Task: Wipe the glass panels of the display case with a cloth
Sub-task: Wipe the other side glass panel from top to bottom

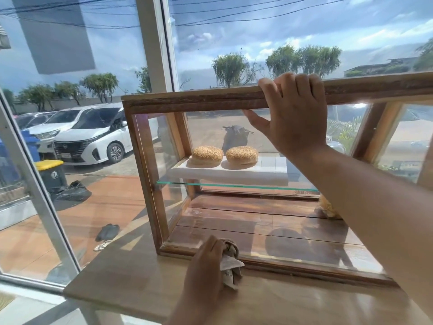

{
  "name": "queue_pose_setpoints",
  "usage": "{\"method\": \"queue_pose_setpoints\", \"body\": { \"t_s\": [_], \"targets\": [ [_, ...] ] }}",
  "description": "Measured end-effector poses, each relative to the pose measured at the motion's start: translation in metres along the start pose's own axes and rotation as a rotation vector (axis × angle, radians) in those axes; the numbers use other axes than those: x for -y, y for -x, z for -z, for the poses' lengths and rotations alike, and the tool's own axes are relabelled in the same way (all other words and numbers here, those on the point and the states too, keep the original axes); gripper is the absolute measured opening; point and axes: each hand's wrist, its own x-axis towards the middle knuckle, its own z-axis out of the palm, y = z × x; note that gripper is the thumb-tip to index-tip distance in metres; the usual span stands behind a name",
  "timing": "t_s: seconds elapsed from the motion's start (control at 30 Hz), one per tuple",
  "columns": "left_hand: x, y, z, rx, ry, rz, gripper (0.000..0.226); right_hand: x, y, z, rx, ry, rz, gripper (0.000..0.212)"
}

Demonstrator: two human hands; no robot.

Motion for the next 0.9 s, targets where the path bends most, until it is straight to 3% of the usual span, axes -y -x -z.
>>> {"method": "queue_pose_setpoints", "body": {
  "t_s": [0.1, 0.3, 0.4, 0.5, 0.7, 0.8, 0.9],
  "targets": [
    [-0.014, -0.018, 0.014, -0.076, 0.004, 0.038, 0.028, 0.001, 0.001, 0.000, -0.001, -0.022, -0.001, 0.054],
    [-0.083, -0.127, 0.128, -0.667, 0.231, -0.125, 0.007, 0.000, 0.000, 0.001, 0.018, -0.014, 0.007, 0.055],
    [-0.097, -0.159, 0.151, -0.802, 0.240, -0.153, 0.010, 0.000, -0.001, 0.000, 0.023, -0.005, 0.001, 0.057],
    [-0.097, -0.139, 0.124, -0.684, 0.259, -0.162, 0.013, -0.001, -0.001, 0.003, 0.056, 0.005, 0.013, 0.056],
    [-0.093, -0.080, 0.061, -0.462, 0.353, -0.151, 0.043, -0.009, 0.005, 0.019, 0.144, -0.128, 0.062, 0.054],
    [-0.072, -0.055, 0.032, -0.274, 0.267, -0.129, 0.041, -0.017, 0.015, 0.030, 0.198, -0.163, 0.112, 0.056],
    [-0.053, -0.031, 0.010, -0.038, 0.130, -0.090, 0.053, -0.022, 0.038, 0.044, 0.285, -0.175, 0.130, 0.056]
  ]
}}
